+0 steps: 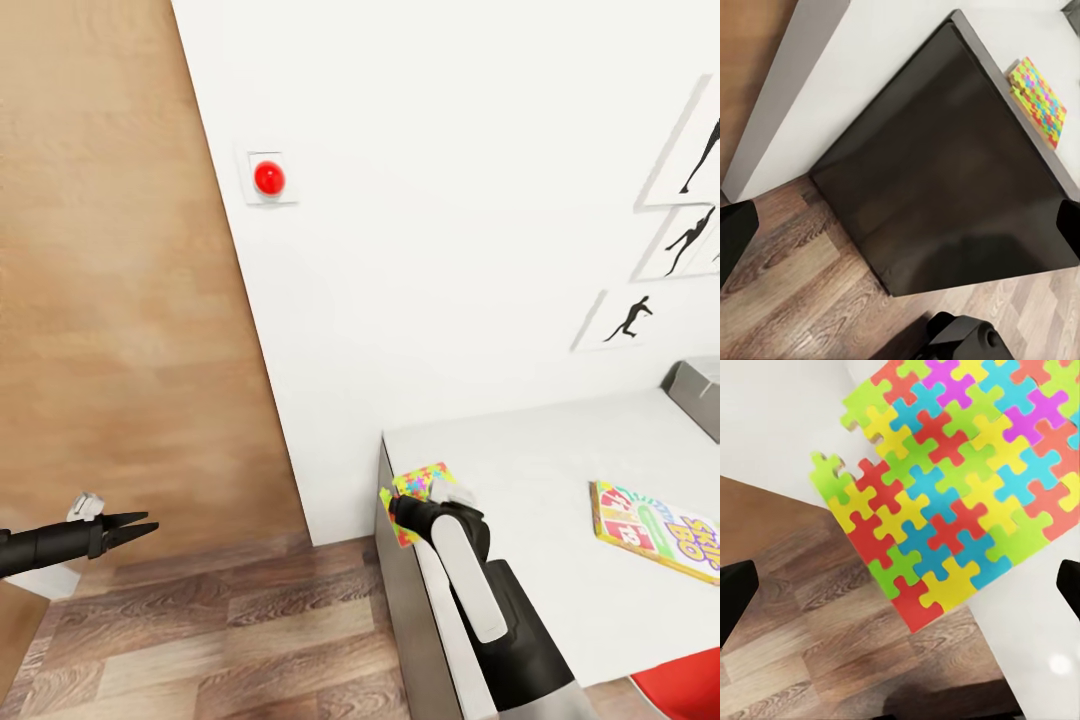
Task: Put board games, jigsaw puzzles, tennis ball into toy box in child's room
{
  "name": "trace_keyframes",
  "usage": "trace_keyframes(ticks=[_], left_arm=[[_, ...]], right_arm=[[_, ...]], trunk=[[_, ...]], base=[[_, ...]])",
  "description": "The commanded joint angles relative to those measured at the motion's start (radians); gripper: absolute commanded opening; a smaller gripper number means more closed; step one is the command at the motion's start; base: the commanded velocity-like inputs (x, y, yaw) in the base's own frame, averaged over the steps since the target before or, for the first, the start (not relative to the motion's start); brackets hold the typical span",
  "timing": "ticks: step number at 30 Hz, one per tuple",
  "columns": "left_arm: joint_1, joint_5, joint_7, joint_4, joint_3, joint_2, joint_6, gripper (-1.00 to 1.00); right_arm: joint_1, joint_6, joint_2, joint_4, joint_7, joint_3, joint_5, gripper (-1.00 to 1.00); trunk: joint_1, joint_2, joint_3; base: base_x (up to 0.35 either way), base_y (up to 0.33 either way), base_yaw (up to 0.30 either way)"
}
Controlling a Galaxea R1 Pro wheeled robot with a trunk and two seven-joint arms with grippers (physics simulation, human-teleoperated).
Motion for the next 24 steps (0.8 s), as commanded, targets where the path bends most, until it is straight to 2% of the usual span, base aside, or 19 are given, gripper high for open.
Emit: trace_keyframes(ticks=[1,24], left_arm=[[-0.001,-0.011,-0.007,-0.001,0.007,-0.001,0.011,1.00],[-0.001,-0.011,-0.008,-0.001,0.008,-0.002,0.015,1.00]], right_arm=[[-0.001,0.002,0.000,-0.004,-0.010,0.001,-0.009,1.00],[-0.003,0.020,-0.004,-0.090,-0.009,-0.009,-0.023,1.00]], trunk=[[0.001,-0.002,0.000],[0.001,-0.002,0.037]], base=[[0.000,0.000,0.000],[0.000,0.000,0.000]])
